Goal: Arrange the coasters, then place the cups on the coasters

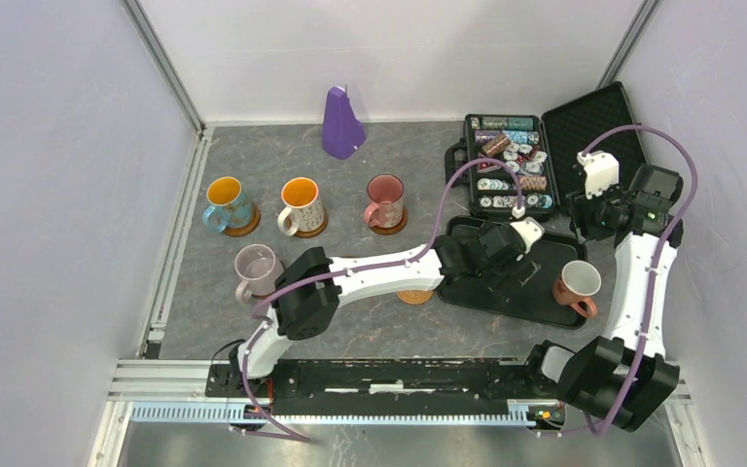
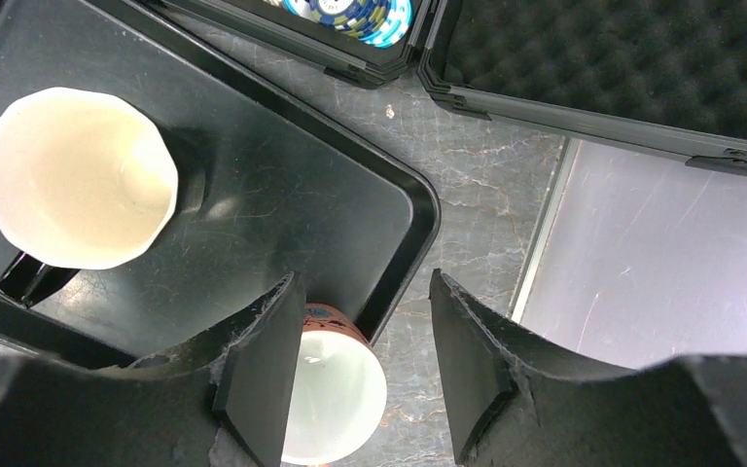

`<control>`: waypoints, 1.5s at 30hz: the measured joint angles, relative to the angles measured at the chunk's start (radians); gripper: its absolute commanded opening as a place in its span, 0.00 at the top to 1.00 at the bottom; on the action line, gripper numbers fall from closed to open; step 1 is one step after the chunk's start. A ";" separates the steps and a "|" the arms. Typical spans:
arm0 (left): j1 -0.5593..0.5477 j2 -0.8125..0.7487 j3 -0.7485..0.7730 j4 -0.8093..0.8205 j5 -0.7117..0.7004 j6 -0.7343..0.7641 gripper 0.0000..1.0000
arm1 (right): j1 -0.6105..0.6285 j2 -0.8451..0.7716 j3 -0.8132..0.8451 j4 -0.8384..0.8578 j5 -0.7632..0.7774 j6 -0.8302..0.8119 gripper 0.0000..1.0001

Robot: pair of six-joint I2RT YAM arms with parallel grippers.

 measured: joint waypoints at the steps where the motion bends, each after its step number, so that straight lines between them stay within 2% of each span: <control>1: 0.000 0.011 0.007 -0.005 -0.020 -0.011 0.02 | -0.002 -0.004 0.000 0.003 -0.004 0.004 0.43; 5: 0.001 0.065 0.046 -0.016 -0.093 -0.035 0.06 | -0.007 -0.024 -0.006 0.021 -0.015 0.018 0.43; 8: 0.006 0.090 0.061 -0.018 -0.121 -0.042 0.16 | -0.008 -0.042 -0.021 0.030 -0.018 0.024 0.43; 12: 0.021 0.097 0.061 -0.028 -0.119 -0.051 0.23 | -0.013 -0.045 -0.030 0.033 -0.018 0.024 0.42; 18: 0.058 0.111 0.070 -0.042 -0.043 -0.056 0.26 | -0.021 -0.045 -0.034 0.045 -0.018 0.023 0.43; 29: 0.095 0.229 0.234 -0.103 0.072 -0.056 0.32 | -0.027 -0.045 -0.045 0.051 -0.018 0.023 0.43; 36: 0.107 0.255 0.261 -0.136 0.072 -0.055 0.57 | -0.029 -0.045 -0.046 0.052 -0.018 0.023 0.42; 43: 0.119 0.255 0.278 -0.144 0.069 -0.037 0.97 | -0.032 -0.045 -0.051 0.061 -0.026 0.024 0.42; 45: 0.124 0.255 0.278 -0.141 0.070 -0.034 0.98 | -0.033 -0.045 -0.051 0.066 -0.034 0.027 0.43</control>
